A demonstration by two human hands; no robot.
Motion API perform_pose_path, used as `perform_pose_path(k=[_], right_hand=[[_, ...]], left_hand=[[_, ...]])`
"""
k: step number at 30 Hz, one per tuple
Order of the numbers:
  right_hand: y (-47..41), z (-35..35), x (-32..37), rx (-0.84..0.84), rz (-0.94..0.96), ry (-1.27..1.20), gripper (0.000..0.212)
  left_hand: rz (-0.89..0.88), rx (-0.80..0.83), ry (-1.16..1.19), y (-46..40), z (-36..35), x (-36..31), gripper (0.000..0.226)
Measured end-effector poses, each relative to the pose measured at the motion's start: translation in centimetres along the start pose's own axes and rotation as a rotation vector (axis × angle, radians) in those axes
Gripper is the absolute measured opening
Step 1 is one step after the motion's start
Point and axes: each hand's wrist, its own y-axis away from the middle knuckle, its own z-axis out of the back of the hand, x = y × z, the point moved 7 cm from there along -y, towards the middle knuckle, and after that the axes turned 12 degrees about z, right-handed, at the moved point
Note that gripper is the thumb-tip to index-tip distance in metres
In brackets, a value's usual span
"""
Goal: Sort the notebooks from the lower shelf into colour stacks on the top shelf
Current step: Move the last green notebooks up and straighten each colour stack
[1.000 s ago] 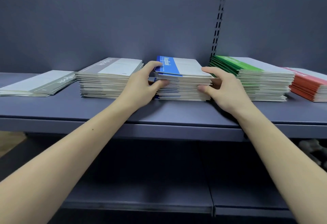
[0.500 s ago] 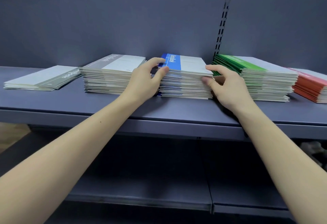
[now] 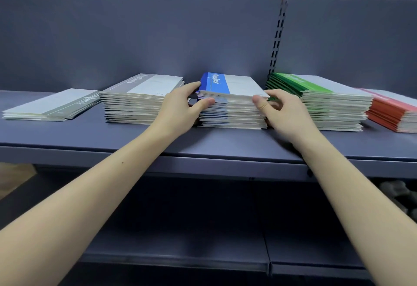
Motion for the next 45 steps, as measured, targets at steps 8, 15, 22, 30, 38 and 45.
perform_pose_path(k=[8, 15, 22, 30, 38, 45], right_hand=[[0.0, -0.1, 0.3, 0.006, 0.041, 0.050, 0.035], [0.8, -0.3, 1.6, 0.070, 0.057, 0.115, 0.050], [0.8, -0.2, 1.5, 0.051, 0.056, 0.105, 0.042], [0.2, -0.2, 1.0, 0.012, 0.031, 0.141, 0.041], [0.9, -0.2, 0.9, 0.077, 0.016, 0.099, 0.063], [0.4, 0.0, 0.5, 0.044, -0.047, 0.164, 0.051]], left_hand=[[-0.013, -0.049, -0.019, -0.8, 0.1, 0.4, 0.043], [-0.003, 0.074, -0.038, -0.3, -0.6, 0.5, 0.074], [0.006, 0.048, 0.006, -0.5, -0.5, 0.9, 0.064], [-0.024, -0.023, -0.053, -0.9, -0.4, 0.6, 0.034], [0.020, 0.091, -0.087, -0.3, -0.8, 0.6, 0.051], [0.012, 0.064, -0.100, -0.8, -1.1, 0.7, 0.037]])
